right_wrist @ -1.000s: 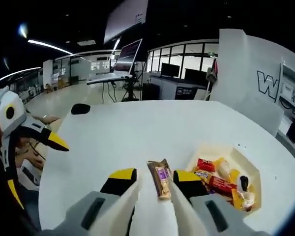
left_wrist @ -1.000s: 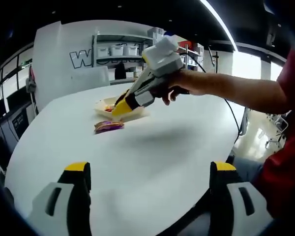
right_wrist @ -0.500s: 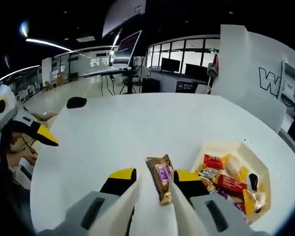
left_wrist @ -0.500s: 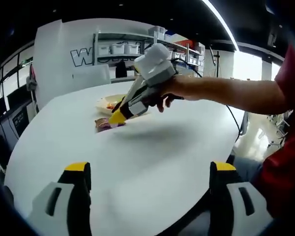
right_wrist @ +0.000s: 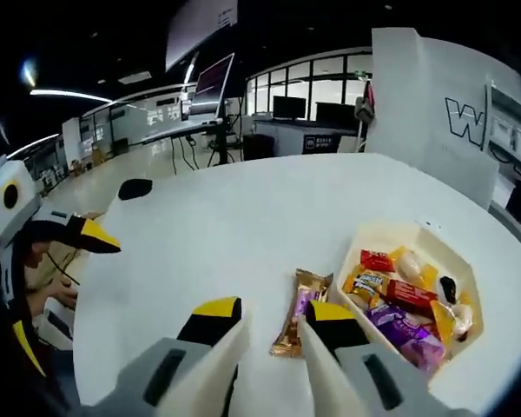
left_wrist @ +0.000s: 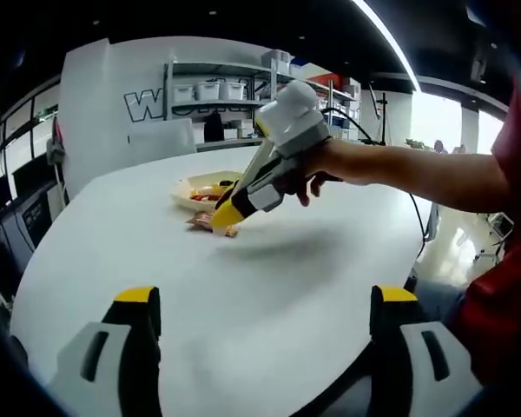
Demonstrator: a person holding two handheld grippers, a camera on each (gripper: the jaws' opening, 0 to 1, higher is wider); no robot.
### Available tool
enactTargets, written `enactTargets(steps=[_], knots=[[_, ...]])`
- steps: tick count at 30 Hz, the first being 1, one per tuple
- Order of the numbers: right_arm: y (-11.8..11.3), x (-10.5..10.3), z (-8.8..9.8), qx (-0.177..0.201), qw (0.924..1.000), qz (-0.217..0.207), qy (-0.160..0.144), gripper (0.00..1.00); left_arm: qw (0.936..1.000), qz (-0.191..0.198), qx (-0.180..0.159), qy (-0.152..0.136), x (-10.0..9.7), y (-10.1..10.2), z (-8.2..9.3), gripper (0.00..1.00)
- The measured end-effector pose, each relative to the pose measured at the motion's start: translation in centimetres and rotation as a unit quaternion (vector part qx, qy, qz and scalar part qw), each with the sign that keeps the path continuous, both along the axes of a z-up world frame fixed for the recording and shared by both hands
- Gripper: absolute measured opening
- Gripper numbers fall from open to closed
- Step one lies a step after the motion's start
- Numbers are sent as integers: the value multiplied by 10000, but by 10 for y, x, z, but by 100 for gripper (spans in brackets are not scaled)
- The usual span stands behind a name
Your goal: Place the target food into the container with the food tongs after gripping and lifting it, then release it inside without dropping or visibly crushing the food.
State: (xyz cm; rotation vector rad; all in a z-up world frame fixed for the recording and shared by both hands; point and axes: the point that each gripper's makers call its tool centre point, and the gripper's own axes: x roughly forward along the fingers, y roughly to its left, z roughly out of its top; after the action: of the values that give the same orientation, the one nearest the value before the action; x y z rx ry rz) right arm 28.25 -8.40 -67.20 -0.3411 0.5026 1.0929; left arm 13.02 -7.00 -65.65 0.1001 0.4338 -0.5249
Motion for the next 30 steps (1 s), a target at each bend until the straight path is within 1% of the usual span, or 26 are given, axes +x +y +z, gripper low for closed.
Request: enactTargets(steps=[7, 11, 12, 13, 14, 17, 20, 23, 26, 30], knots=[[-11, -11, 0, 42, 9996, -156, 228, 25, 10000, -41, 10, -26, -4, -5, 2, 98], [-18, -20, -1, 118, 9996, -167, 200, 25, 10000, -68, 23, -33, -5, -7, 3, 98], [-19, -22, 0, 160, 9994, -161, 262, 25, 10000, -76, 33, -35, -6, -8, 3, 98], [-20, -24, 1, 235, 9987, -195, 412, 25, 9999, -87, 37, -49, -6, -9, 4, 98], [-21, -25, 1, 237, 9985, -204, 442, 25, 9999, -87, 38, -56, -6, -9, 5, 98], [-23, -27, 3, 161, 9991, -184, 358, 25, 9999, -83, 62, -89, -7, -10, 7, 98], [-24, -26, 10, 252, 9992, -213, 223, 25, 9999, -71, 69, -95, -8, -12, 7, 98], [-26, -17, 15, 260, 9993, -281, -34, 25, 9999, -77, 82, -95, -11, -16, 7, 98], [-27, -15, 13, 198, 9994, -257, -85, 25, 9999, -89, 102, -96, -12, -18, 8, 98], [-26, -11, 5, 98, 9996, -269, -82, 25, 9998, -97, 163, -79, -13, -18, 8, 98]])
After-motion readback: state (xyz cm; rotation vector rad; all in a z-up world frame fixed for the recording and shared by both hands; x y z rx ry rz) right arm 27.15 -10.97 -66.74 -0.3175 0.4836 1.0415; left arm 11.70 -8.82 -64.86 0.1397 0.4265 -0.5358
